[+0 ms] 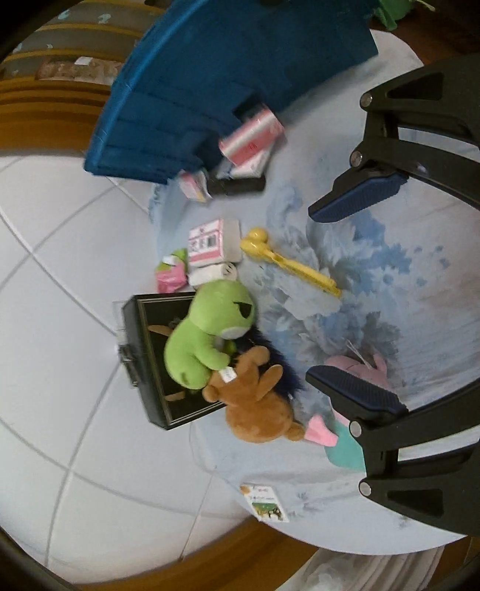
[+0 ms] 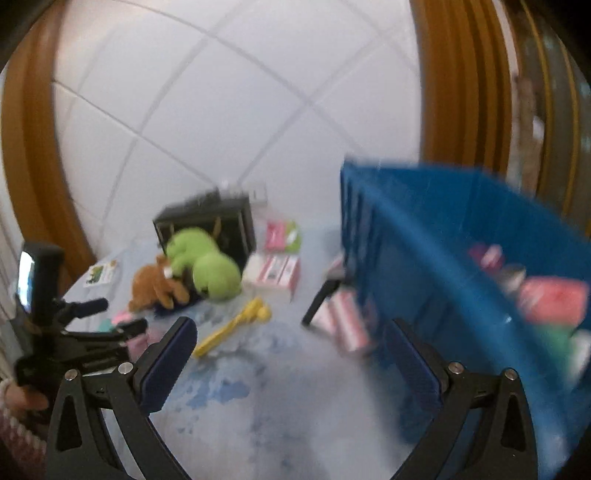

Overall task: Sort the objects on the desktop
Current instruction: 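Move both grippers back over the table toward the plush pile, then grasp the yellow plastic clip with left gripper while right grasps a white medicine box, then lift and carry the yellow clip and white box over the blue crate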

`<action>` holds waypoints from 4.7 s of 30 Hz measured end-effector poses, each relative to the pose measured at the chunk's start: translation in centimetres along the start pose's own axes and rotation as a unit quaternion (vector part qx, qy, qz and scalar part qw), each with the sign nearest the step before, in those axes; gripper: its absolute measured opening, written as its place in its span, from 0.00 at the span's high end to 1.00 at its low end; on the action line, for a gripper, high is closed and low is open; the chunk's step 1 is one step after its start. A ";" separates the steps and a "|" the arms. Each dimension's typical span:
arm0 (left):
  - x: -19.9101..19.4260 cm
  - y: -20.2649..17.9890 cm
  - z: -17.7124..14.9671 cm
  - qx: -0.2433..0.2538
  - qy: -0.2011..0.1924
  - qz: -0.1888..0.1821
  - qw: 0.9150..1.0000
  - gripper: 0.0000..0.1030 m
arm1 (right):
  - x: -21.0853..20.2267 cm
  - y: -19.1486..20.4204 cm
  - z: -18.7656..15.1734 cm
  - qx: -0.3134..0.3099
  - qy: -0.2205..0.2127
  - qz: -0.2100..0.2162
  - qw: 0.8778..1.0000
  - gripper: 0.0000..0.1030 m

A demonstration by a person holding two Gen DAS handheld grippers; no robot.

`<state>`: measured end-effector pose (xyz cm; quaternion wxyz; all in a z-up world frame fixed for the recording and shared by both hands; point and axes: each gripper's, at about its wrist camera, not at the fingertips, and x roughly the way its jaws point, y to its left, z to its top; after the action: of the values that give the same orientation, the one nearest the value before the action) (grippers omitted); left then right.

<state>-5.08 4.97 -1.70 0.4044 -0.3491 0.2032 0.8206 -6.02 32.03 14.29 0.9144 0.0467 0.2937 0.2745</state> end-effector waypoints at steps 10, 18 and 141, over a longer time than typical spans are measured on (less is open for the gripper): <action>15.1 -0.8 0.6 0.019 0.083 -0.045 0.995 0.23 | 19.1 -3.7 -7.3 0.101 0.128 -0.097 0.982 0.00; 24.4 -4.7 3.6 0.054 0.115 -0.081 0.989 0.23 | 27.4 -8.3 -7.4 0.148 0.150 -0.226 0.951 0.00; -19.7 -33.8 17.0 0.093 -0.252 -0.241 0.933 0.87 | -1.0 -32.9 8.5 0.010 -0.125 -0.059 0.990 0.84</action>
<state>23.63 25.11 22.53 0.6588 -0.1304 0.0798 0.7366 13.69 4.31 13.71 0.9582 0.0721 0.1817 0.2090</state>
